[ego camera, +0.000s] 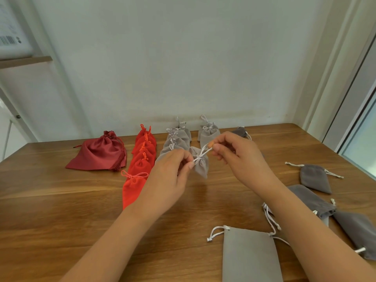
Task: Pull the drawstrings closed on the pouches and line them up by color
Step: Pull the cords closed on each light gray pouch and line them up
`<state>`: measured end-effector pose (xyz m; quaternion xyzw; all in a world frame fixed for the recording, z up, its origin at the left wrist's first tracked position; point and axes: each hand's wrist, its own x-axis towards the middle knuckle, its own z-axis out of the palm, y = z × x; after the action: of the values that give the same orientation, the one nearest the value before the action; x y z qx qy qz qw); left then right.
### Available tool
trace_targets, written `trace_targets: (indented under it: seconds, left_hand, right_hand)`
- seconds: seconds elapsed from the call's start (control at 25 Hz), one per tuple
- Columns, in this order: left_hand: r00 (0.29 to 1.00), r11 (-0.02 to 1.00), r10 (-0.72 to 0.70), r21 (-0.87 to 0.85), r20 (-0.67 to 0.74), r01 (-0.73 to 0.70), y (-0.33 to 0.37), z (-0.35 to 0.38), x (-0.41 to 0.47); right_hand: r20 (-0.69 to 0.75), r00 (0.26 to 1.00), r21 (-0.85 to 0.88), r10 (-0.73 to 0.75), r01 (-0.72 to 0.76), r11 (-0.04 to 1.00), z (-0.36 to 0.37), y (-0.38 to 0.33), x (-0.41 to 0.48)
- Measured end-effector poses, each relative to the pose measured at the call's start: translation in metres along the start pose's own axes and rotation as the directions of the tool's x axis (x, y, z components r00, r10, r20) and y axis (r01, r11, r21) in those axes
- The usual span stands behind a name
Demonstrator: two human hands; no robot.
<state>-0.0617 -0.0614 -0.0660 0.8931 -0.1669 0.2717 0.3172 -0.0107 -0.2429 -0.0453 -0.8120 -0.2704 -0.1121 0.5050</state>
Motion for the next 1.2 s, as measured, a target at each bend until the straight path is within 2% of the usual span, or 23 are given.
trace_targets:
  seconds: [0.08, 0.16, 0.24, 0.32, 0.36, 0.4, 0.48, 0.52, 0.56, 0.64, 0.72, 0.8, 0.84, 0.92, 0.96, 1.0, 1.08, 1.12, 1.16, 1.2]
  left_hand:
    - [0.999, 1.000, 0.013, 0.019, 0.043, -0.014, -0.001, 0.002, 0.000]
    - [0.995, 1.000, 0.003, 0.020, 0.103, -0.005, 0.000, 0.005, 0.000]
    - [0.974, 0.996, -0.068, -0.040, 0.218, 0.079, 0.001, 0.006, -0.002]
    - [0.931, 0.955, -0.158, -0.188, 0.328, 0.229, 0.003, 0.006, -0.003]
    - [0.918, 0.900, -0.208, -0.302, 0.339, 0.315, 0.006, 0.008, -0.002]
    - [0.901, 0.800, -0.283, -0.438, 0.329, 0.411, 0.008, 0.011, -0.001]
    - [0.790, 0.459, -0.494, -0.663, 0.364, 0.592, 0.016, 0.018, 0.003]
    - [0.741, 0.303, -0.550, -0.735, 0.385, 0.607, 0.018, 0.019, 0.005]
    - [0.727, 0.215, -0.571, -0.785, 0.381, 0.580, 0.018, 0.020, 0.007]
    - [0.747, 0.159, -0.571, -0.846, 0.342, 0.509, 0.017, 0.019, 0.009]
    - [0.806, 0.169, -0.512, -0.885, 0.297, 0.433, 0.017, 0.017, 0.003]
    - [0.849, 0.208, -0.436, -0.885, 0.298, 0.417, 0.021, 0.018, 0.000]
    - [0.854, 0.227, -0.415, -0.873, 0.314, 0.432, 0.024, 0.020, 0.002]
    - [0.807, 0.285, -0.456, -0.797, 0.375, 0.532, 0.024, 0.023, 0.009]
    - [0.774, 0.352, -0.503, -0.726, 0.385, 0.590, 0.022, 0.023, 0.013]
    - [0.772, 0.457, -0.526, -0.646, 0.357, 0.611, 0.019, 0.022, 0.013]
    - [0.879, 0.743, -0.433, -0.473, 0.198, 0.473, 0.014, 0.016, 0.006]
    - [0.926, 0.836, -0.360, -0.400, 0.116, 0.375, 0.014, 0.012, 0.003]
    - [0.947, 0.868, -0.316, -0.386, 0.054, 0.312, 0.013, 0.008, 0.000]
    - [0.949, 0.853, -0.315, -0.436, 0.005, 0.286, 0.011, 0.005, -0.001]
  right_hand:
    - [-0.034, 0.999, -0.211, -0.040, 0.032, 0.977, -0.001, 0.001, 0.000]
    - [-0.035, 0.998, -0.349, -0.043, 0.028, 0.937, 0.001, 0.003, 0.001]
    - [-0.033, 0.999, -0.408, -0.025, 0.009, 0.913, 0.005, 0.006, 0.002]
    - [-0.027, 1.000, -0.432, -0.001, -0.010, 0.902, 0.010, 0.007, 0.001]
    - [-0.037, 0.999, -0.429, -0.001, -0.015, 0.903, 0.012, 0.008, 0.000]
    - [-0.056, 0.998, -0.406, -0.005, -0.018, 0.914, 0.013, 0.008, -0.001]
    - [-0.090, 0.996, -0.327, -0.016, -0.015, 0.945, 0.013, 0.009, -0.001]
    - [-0.091, 0.996, -0.296, -0.019, -0.009, 0.955, 0.013, 0.008, -0.001]
    - [-0.081, 0.996, -0.284, -0.022, -0.002, 0.959, 0.014, 0.008, -0.001]
    - [-0.060, 0.998, -0.294, -0.023, 0.004, 0.956, 0.019, 0.008, 0.000]
    - [-0.057, 0.998, -0.310, -0.016, -0.003, 0.951, 0.019, 0.006, 0.001]
    - [-0.055, 0.998, -0.315, 0.019, -0.035, 0.948, 0.014, 0.005, 0.004]
    - [-0.043, 0.998, -0.325, 0.038, -0.050, 0.944, 0.012, 0.005, 0.007]
    - [0.001, 0.998, -0.380, 0.065, -0.060, 0.923, 0.011, 0.005, 0.010]
    - [0.014, 0.998, -0.411, 0.055, -0.045, 0.911, 0.012, 0.004, 0.010]
    - [0.014, 1.000, -0.426, 0.025, -0.017, 0.905, 0.013, 0.004, 0.009]
    - [-0.025, 0.998, -0.374, -0.061, 0.048, 0.926, 0.011, 0.006, 0.004]
    - [-0.058, 0.994, -0.313, -0.095, 0.073, 0.947, 0.009, 0.007, 0.002]
    - [-0.086, 0.990, -0.260, -0.116, 0.090, 0.962, 0.007, 0.008, 0.000]
    - [-0.104, 0.987, -0.233, -0.125, 0.098, 0.968, 0.005, 0.009, -0.002]
